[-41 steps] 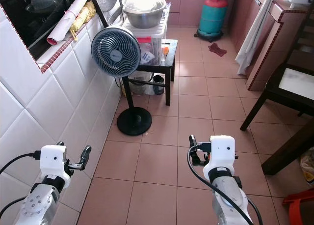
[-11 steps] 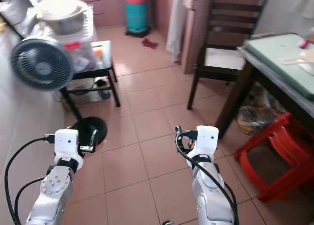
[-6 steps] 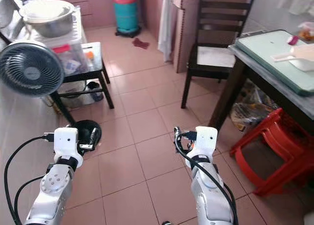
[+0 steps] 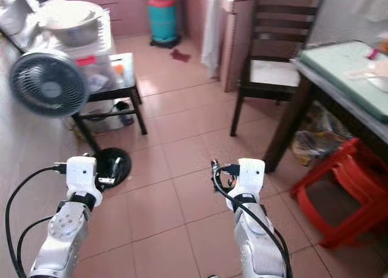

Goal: Setting the table

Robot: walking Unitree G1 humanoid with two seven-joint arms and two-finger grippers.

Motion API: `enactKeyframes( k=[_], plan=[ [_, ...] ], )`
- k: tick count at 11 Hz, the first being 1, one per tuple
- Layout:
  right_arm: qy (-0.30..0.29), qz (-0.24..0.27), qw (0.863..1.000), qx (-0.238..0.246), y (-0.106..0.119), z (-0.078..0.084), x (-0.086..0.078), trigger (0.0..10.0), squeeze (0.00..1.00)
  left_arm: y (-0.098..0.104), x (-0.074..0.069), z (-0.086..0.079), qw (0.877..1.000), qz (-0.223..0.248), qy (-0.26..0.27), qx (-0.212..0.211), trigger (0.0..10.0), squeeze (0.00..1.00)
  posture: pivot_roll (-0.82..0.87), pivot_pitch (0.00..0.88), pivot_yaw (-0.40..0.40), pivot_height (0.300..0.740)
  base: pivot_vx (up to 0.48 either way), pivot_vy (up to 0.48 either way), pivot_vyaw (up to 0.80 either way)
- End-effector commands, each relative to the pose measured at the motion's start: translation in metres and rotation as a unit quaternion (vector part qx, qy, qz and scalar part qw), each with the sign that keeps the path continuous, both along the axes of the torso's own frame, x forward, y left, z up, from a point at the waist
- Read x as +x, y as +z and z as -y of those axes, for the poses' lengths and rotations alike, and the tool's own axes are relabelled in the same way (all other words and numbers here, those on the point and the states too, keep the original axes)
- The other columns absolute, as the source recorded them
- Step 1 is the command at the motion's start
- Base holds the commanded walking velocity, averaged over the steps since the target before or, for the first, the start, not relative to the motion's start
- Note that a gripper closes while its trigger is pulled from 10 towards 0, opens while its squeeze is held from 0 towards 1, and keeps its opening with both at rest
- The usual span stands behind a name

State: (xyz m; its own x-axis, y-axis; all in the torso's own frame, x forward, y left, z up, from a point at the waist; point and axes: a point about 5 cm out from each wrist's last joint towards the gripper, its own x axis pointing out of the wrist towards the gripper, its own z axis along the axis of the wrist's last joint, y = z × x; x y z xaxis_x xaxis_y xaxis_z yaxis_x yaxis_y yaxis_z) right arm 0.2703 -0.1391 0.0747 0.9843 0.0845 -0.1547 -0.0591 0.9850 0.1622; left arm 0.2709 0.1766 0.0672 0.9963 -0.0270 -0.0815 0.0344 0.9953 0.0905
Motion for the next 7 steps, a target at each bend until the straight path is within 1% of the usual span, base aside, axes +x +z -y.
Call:
enactKeyframes(
  k=[1,4,5,7],
  plan=[
    [0.004,0.008,1.0,0.0,0.0032,-0.0015,0.0009,10.0,0.0,0.0003,0.0,-0.0023,1.0,0.0,-0.003,0.002,10.0,0.0,-0.04,0.081,0.062,0.74,0.259,0.0,0.0],
    [0.013,0.008,1.0,0.009,0.0045,-0.0042,0.0016,10.0,0.0,0.0009,0.0007,-0.0016,1.0,0.0,-0.01,-0.001,10.0,0.0,-0.04,0.076,0.066,0.74,0.324,0.0,0.0],
    [0.006,0.01,1.0,-0.015,0.004,-0.0038,0.0025,10.0,0.0,0.0007,0.0006,-0.0016,1.0,0.0,-0.01,-0.001,10.0,0.0,-0.04,0.077,0.068,0.74,0.349,0.0,0.0],
    [0.011,0.019,1.0,-0.017,0.0021,-0.0037,0.0011,10.0,0.0,-0.0005,-0.0007,0.0002,1.0,-0.003,-0.014,-0.001,10.0,0.0,-0.04,0.083,0.07,0.74,0.343,0.0,0.0]
  ],
)
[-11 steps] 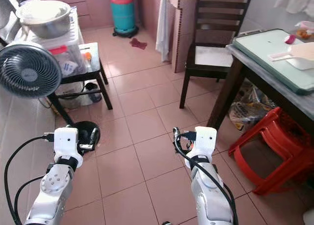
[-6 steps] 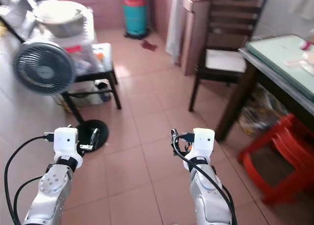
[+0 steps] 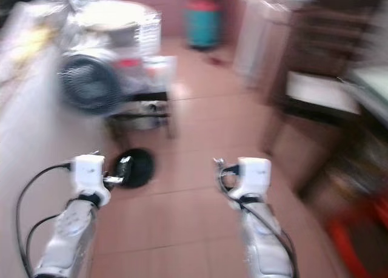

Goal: Setting the table

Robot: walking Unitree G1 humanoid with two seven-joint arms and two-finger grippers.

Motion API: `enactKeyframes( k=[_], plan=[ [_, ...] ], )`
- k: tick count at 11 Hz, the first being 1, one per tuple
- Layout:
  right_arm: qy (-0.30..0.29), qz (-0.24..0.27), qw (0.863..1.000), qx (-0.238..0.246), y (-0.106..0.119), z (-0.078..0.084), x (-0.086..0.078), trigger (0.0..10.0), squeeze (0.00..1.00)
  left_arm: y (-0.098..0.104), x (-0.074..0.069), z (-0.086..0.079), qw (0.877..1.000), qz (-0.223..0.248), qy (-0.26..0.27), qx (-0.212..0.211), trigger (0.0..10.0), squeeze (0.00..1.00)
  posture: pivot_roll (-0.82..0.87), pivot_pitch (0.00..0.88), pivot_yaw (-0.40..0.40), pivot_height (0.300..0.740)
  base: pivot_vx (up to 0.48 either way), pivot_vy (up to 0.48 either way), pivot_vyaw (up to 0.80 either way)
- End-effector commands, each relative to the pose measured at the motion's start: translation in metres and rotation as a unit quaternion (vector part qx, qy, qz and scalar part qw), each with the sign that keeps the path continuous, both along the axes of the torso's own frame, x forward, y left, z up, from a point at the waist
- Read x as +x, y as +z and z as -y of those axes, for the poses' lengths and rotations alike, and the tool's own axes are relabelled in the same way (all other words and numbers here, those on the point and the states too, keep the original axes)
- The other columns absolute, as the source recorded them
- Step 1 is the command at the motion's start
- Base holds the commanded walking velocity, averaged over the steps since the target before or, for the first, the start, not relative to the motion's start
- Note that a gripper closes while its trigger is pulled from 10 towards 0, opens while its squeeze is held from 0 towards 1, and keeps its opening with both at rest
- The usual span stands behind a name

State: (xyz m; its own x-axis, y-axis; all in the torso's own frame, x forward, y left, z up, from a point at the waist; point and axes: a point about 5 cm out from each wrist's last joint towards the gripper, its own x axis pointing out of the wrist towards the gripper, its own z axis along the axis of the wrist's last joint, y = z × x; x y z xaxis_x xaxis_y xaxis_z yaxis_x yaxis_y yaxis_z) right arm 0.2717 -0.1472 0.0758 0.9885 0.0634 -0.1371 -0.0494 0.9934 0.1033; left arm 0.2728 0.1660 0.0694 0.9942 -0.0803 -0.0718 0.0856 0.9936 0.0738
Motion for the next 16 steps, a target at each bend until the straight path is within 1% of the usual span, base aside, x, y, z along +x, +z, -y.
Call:
enactKeyframes(
  k=[1,2,4,5,6,7,10,12,13,16],
  plan=[
    [0.022,-0.019,1.0,0.009,-0.0037,-0.0114,-0.004,10.0,0.0,-0.0045,-0.0033,-0.0102,1.0,-0.014,0.015,0.01,10.0,0.0,-0.04,0.085,0.069,0.74,0.259,0.0,0.0],
    [0.037,-0.019,0.999,0.008,-0.0045,-0.0121,-0.0062,10.0,0.0,-0.0057,-0.0033,-0.0102,1.0,-0.016,0.022,0.014,10.0,0.0,-0.04,0.09,0.072,0.74,0.0,0.0,0.0],
    [0.032,-0.024,0.999,0.033,-0.0058,-0.0126,-0.0079,10.0,0.0,-0.0066,-0.0042,-0.0094,1.0,-0.018,0.019,0.015,10.0,0.0,-0.05,0.091,0.074,0.74,0.0,0.0,0.0],
    [0.027,-0.029,0.999,0.033,-0.006,-0.0107,-0.0082,10.0,0.0,-0.0065,-0.0037,-0.0086,1.0,-0.018,0.018,0.014,10.0,0.0,-0.05,0.093,0.076,0.74,0.0,0.0,0.0],
    [0.031,-0.026,0.999,0.014,-0.0054,-0.0102,-0.0076,10.0,0.0,-0.0067,-0.0036,-0.0081,1.0,-0.019,0.017,0.014,10.0,0.0,-0.05,0.093,0.075,0.74,0.0,0.0,0.0],
    [0.037,-0.006,0.999,-0.003,-0.0023,-0.0112,-0.0061,10.0,0.0,-0.0069,-0.0034,-0.0074,1.0,-0.019,0.017,0.014,10.0,0.0,-0.05,0.091,0.074,0.74,0.0,0.0,0.0],
    [0.046,-0.026,0.999,0.002,-0.0059,-0.0136,-0.0065,10.0,0.0,-0.0066,-0.0029,-0.0066,1.0,-0.016,0.02,0.012,10.0,0.0,-0.05,0.088,0.073,0.74,0.0,0.0,0.0],
    [0.069,-0.01,0.997,0.018,-0.0015,-0.0177,-0.0083,10.0,0.0,-0.0068,-0.0036,-0.0051,1.0,-0.017,0.017,0.003,10.0,0.0,-0.05,0.09,0.071,0.74,0.0,0.0,0.0],
    [0.069,-0.017,0.997,0.015,-0.0024,-0.0185,-0.0086,10.0,0.0,-0.0066,-0.0038,-0.0045,1.0,-0.016,0.014,0.004,10.0,0.0,-0.05,0.09,0.07,0.74,0.0,0.0,0.0],
    [0.068,-0.018,0.997,0.015,-0.0018,-0.0169,-0.0079,10.0,0.0,-0.0055,-0.0032,-0.0031,1.0,-0.013,0.006,-0.001,10.0,0.0,-0.05,0.09,0.07,0.74,0.0,0.0,-0.79]
  ],
)
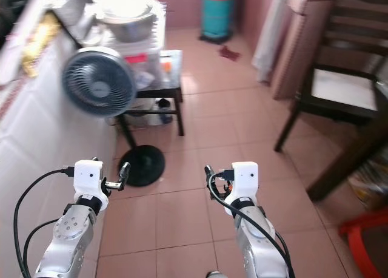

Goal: Setting the table

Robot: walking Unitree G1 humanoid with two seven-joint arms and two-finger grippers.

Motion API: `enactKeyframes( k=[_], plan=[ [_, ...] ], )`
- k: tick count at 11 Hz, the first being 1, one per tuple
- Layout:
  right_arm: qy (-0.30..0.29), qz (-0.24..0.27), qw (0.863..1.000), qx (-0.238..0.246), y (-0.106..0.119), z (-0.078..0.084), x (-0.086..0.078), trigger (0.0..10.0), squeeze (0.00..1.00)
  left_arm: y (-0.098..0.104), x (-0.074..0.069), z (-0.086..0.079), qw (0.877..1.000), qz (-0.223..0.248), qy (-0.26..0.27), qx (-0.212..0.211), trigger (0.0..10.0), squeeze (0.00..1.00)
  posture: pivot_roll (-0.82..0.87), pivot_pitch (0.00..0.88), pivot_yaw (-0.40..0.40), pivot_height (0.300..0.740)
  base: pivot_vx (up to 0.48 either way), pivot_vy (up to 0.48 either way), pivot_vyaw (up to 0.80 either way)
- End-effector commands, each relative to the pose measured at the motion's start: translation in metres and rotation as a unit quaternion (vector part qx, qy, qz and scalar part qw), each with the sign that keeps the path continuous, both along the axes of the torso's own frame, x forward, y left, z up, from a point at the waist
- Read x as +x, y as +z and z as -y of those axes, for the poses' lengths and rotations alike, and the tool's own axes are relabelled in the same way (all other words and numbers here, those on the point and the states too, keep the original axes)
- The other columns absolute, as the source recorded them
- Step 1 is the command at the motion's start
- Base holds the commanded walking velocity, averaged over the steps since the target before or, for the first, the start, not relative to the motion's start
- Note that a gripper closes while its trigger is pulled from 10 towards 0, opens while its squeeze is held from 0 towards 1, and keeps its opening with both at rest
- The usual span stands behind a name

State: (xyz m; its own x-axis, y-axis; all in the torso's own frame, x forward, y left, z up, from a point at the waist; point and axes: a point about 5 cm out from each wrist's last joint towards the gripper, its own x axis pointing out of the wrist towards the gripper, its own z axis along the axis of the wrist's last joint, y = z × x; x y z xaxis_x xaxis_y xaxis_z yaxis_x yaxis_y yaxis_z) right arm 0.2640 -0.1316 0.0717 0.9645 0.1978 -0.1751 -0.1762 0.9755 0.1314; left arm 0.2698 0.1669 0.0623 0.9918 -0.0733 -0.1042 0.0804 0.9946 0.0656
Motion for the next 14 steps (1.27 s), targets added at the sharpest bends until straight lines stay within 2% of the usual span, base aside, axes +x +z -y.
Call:
enactKeyframes(
  k=[1,7,14],
  plan=[
    [0.001,0.004,1.0,0.003,0.0027,-0.0015,0.0,10.0,0.0,0.0014,-0.0005,-0.0015,1.0,0.003,-0.001,0.0,10.0,0.0,-0.05,0.091,0.07,0.74,0.0,0.0,-0.8],
    [0.006,0.004,1.0,0.0,0.0024,-0.0044,-0.0011,10.0,0.0,0.0004,-0.0018,0.0029,1.0,0.001,-0.015,-0.005,10.0,0.0,-0.05,0.092,0.066,0.74,0.268,0.0,-0.8],
    [0.015,-0.002,1.0,0.0,-0.0013,-0.0058,0.003,10.0,0.0,-0.0022,-0.0024,0.0036,1.0,-0.003,-0.014,-0.007,10.0,0.0,-0.03,0.051,0.043,0.74,0.277,0.0,-0.8]
  ],
)
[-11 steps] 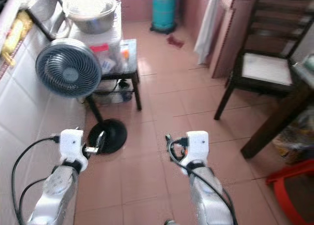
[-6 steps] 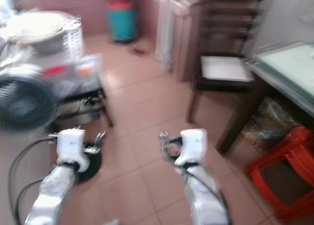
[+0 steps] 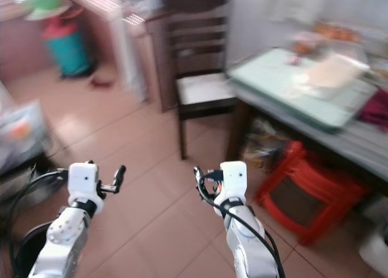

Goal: Setting the table

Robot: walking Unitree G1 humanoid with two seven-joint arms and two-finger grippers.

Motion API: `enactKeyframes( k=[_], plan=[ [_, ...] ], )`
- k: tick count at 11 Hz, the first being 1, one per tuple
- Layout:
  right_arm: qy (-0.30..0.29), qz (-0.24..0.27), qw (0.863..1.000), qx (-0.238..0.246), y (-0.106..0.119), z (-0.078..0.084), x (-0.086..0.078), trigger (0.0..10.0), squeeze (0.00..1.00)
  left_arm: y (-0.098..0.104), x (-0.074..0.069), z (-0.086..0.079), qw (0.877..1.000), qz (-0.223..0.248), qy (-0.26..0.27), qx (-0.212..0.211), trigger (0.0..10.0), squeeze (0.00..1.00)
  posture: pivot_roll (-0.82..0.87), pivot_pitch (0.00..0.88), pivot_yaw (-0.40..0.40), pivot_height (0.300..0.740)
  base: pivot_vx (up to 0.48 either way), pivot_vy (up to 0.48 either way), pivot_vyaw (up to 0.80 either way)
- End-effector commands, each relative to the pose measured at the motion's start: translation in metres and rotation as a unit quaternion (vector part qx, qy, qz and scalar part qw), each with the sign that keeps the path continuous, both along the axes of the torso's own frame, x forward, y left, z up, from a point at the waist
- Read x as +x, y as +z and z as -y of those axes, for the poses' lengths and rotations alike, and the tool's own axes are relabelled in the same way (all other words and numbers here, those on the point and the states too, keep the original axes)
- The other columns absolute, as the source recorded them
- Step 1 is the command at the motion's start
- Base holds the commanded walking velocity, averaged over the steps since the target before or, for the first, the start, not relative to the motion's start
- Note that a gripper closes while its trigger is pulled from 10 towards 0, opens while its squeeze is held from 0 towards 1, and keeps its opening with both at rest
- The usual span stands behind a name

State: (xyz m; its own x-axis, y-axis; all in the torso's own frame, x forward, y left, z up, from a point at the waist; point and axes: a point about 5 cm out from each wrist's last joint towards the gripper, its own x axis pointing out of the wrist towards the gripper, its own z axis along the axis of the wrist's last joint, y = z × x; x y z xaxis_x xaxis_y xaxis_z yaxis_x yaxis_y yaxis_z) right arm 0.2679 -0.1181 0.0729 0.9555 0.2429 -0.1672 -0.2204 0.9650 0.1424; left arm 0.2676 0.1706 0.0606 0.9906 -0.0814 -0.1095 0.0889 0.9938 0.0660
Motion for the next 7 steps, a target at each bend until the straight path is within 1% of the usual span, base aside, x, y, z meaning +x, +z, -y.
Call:
enactKeyframes(
  k=[1,2,4,5,6,7],
  plan=[
    [-0.011,-0.008,1.0,-0.002,-0.004,0.008,-0.001,10.0,0.0,-0.002,-0.001,0.007,1.0,-0.006,-0.011,-0.006,10.0,0.0,-0.03,0.047,0.043,0.74,0.255,0.0,-0.8],
    [-0.015,-0.012,1.0,0.009,-0.005,0.008,-0.001,10.0,0.0,-0.006,-0.002,0.005,1.0,-0.017,0.002,-0.004,10.0,0.0,-0.03,0.046,0.044,0.74,0.0,0.0,-0.55],
    [-0.038,-0.02,0.999,0.005,-0.011,0.016,-0.004,10.0,0.0,-0.012,-0.006,0.002,0.999,-0.032,0.02,0.008,10.0,0.0,-0.03,0.042,0.043,0.74,0.0,0.0,0.0],
    [-0.056,-0.03,0.998,0.01,-0.014,0.023,-0.006,10.0,0.0,-0.013,-0.008,-0.004,0.999,-0.035,0.03,0.016,10.0,0.0,-0.03,0.047,0.047,0.74,0.0,0.0,0.0],
    [-0.085,-0.042,0.995,0.014,-0.02,0.032,-0.01,10.0,0.0,-0.015,-0.011,-0.007,0.999,-0.037,0.027,0.023,10.0,0.0,-0.03,0.045,0.045,0.74,0.0,0.0,0.0],
    [-0.104,-0.05,0.993,0.001,-0.024,0.039,-0.013,10.0,0.0,-0.014,-0.009,-0.007,0.999,-0.033,0.03,0.023,10.0,0.0,-0.04,0.036,0.044,0.74,0.0,0.0,0.0]
  ],
)
